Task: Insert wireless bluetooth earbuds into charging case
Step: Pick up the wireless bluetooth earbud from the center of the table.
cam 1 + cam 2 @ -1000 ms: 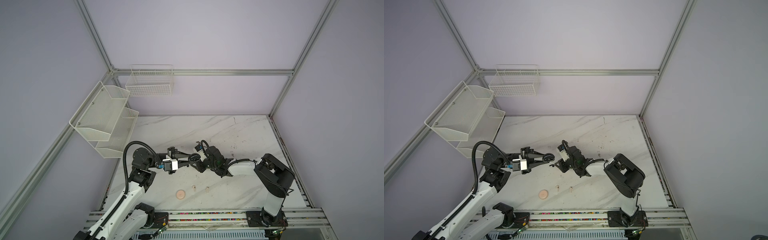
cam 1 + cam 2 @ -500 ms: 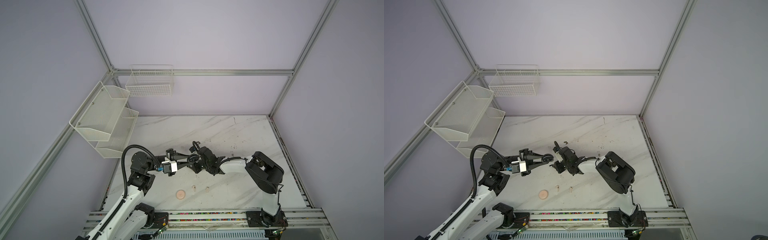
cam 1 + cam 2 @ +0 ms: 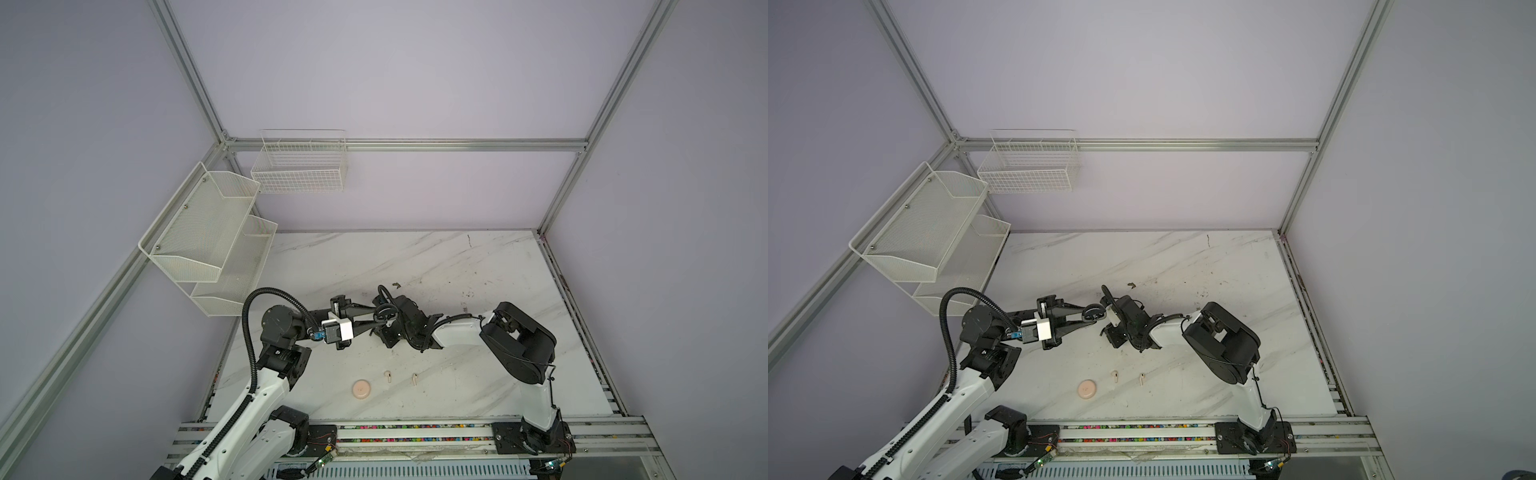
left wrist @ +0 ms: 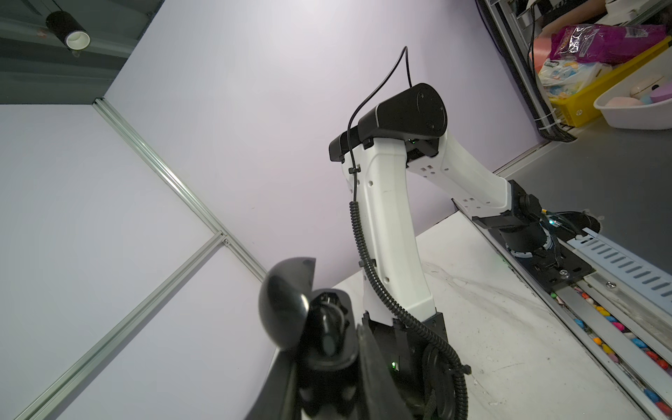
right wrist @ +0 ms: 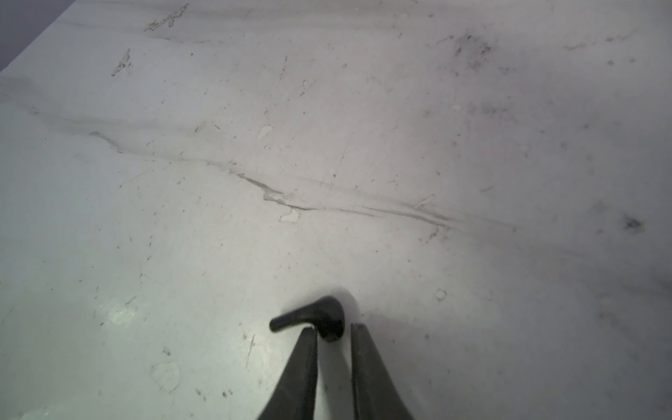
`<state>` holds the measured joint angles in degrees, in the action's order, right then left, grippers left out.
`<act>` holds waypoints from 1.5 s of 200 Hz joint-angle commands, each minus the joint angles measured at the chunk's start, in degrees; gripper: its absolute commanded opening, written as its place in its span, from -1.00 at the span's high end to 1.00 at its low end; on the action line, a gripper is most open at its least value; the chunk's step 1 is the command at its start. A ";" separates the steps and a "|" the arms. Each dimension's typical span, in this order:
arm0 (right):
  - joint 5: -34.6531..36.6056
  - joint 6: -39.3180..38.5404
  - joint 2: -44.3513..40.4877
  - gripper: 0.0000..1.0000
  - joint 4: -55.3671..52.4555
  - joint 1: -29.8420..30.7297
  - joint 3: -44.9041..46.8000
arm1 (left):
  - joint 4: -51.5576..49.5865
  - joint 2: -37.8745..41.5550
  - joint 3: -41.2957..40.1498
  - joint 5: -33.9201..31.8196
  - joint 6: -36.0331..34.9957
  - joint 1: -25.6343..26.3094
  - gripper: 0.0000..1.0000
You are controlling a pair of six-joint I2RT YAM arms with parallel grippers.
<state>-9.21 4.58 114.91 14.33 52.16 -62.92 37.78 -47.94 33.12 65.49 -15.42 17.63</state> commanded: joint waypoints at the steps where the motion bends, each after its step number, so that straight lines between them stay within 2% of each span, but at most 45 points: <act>1: 5.42 -2.88 -0.87 0.49 -2.30 -0.96 -0.37 | 3.52 0.81 -3.38 -1.39 3.37 -0.73 1.00; 24: 4.68 -2.59 -0.35 0.35 -1.26 -1.19 -1.07 | 4.35 1.54 -4.83 -1.94 4.93 -1.10 1.00; 51: 3.57 -1.40 -0.44 0.32 -2.01 -1.23 -1.68 | 4.05 2.36 -5.51 -2.65 5.34 -1.37 1.00; 94: 3.01 2.49 -7.60 0.31 -10.44 -1.57 -2.89 | 5.85 4.34 -8.80 -5.88 8.88 -3.16 1.00; 126: 0.48 7.12 -1.72 0.43 -16.48 -1.27 -11.26 | 2.55 10.16 -12.97 -7.93 9.99 -4.44 1.00; 160: 1.99 6.26 2.11 0.45 -22.87 0.17 -18.11 | -1.83 15.90 -14.87 -9.77 9.60 -4.61 1.00; 212: 3.13 3.97 7.48 0.47 -33.97 1.49 -26.20 | 0.01 15.69 -15.73 -8.48 10.23 -4.62 1.00; 300: 3.39 1.78 11.00 0.31 -39.69 2.75 -30.48 | 2.63 14.49 -15.85 -7.79 11.41 -4.62 1.00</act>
<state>-6.68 7.68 124.86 -21.32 54.17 -92.01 37.80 -33.28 18.85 57.63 -5.30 13.45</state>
